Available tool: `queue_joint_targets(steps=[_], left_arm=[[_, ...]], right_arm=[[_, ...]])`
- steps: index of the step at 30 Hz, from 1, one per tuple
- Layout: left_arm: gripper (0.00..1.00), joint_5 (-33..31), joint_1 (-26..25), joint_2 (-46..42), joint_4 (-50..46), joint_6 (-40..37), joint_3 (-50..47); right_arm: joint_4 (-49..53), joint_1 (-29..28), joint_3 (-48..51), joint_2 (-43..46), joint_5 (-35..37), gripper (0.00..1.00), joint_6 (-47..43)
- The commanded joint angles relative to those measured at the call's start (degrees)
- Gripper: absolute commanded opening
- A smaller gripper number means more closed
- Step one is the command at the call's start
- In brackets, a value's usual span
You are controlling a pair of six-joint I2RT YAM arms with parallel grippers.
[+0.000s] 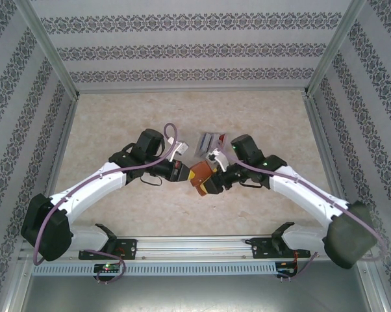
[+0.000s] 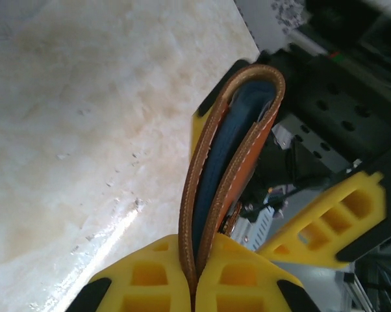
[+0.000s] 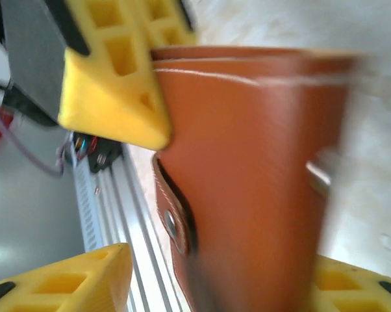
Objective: Put the credit cards into the card holder
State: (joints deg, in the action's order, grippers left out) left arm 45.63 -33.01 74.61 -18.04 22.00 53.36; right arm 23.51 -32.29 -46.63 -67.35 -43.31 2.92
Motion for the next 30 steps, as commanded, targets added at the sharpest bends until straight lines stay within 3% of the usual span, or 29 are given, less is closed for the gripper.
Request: queue_joint_targets(steps=[1, 7, 13, 17, 22, 30], left_arm=[[0.0, -6.8, -0.4, -0.5, 4.1, 4.8, -0.1], [0.0, -8.7, -0.4, 2.1, 4.6, 7.5, 1.7], [0.0, -8.9, -0.4, 2.8, 9.4, 12.9, 1.2], [0.0, -3.1, -1.0, 6.8, 6.7, 11.8, 5.2], [0.0, -2.1, -1.7, 7.5, -1.7, 7.4, 8.5], [0.0, 3.9, -1.8, 7.7, -2.3, 7.5, 8.8]], right_arm=[[-6.0, 0.8, 3.4, 6.1, 7.4, 0.58, 8.4], [-4.9, -0.3, 6.6, 14.5, 18.3, 0.54, 11.7], [-9.4, -1.0, 6.4, 13.9, 14.7, 0.53, 21.9], [-7.6, -2.6, 3.2, 9.8, 15.4, 0.49, 17.9], [2.1, -2.3, -3.0, 3.3, 16.5, 0.48, 9.3], [1.2, -1.5, -1.8, 1.7, 16.2, 0.48, 8.1]])
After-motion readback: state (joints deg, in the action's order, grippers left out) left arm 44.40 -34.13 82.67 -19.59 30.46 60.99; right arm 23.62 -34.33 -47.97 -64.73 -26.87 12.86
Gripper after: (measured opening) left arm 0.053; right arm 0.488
